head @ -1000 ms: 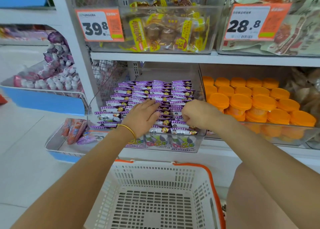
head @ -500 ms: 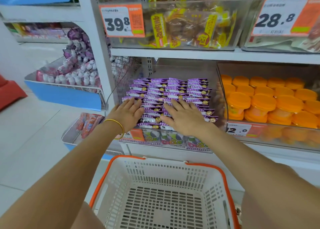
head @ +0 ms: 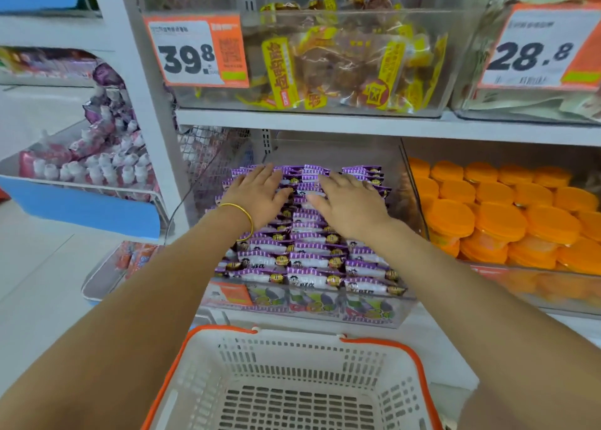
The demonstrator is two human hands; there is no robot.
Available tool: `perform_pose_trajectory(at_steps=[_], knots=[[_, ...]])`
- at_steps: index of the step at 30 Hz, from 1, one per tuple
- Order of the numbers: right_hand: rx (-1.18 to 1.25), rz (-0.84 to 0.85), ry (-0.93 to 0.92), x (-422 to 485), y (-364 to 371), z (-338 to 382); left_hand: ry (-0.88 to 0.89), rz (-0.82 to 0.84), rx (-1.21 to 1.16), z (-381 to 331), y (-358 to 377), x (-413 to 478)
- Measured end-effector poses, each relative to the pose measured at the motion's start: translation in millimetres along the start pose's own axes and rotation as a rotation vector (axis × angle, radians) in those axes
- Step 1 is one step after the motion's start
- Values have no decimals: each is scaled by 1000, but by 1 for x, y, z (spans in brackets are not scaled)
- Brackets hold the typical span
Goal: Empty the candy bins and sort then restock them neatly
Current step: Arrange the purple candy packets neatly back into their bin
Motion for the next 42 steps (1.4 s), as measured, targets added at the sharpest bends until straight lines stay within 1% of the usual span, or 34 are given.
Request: perform_pose_trajectory(at_steps=[2,6,10,14,22,24,26,28,30,32,36,38,40,42], knots=[[-10,11,28,23,4,-7,6,31,7,-2,4,21],[-67,84,0,54,22,-5,5,99,13,0,18,41],[-104,71,58,59,30,-6,1,70,10,4,25,42],[-60,70,46,58,30,-6,14,50,-2,4,25,41],[-23,70,29,54,26,-7,-30,68,12,7,26,49],[1,-11,106,49,18,-15,-36,54,3,3,22,51],[18,-90,290,42,13,-33,22,-12,-6,-10,15,54],[55,-55,436,35,18,-47,122,-33,-5,-32,13,58],[74,11,467,30,27,-51,153,33,3,-46,19,60],[78,13,450,30,28,-51,120,81,3,-46,27,63],[94,0,403,29,23,-50,102,108,17,-45,29,65],[159,-37,418,27,17,-49,113,101,21,-47,26,63],[222,-117,489,22,9,-52,138,83,11,-48,25,60],[270,-149,558,17,5,-55,151,95,19,-49,27,59]])
Point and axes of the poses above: each hand's wrist, its own x-axis towards the middle knuckle, its own y-axis out of the palm, z = x × y, the point moved 6 cm from there along x, towards the middle knuckle, and after that the axes turned 5 degrees about -x, right-handed, at the moved point
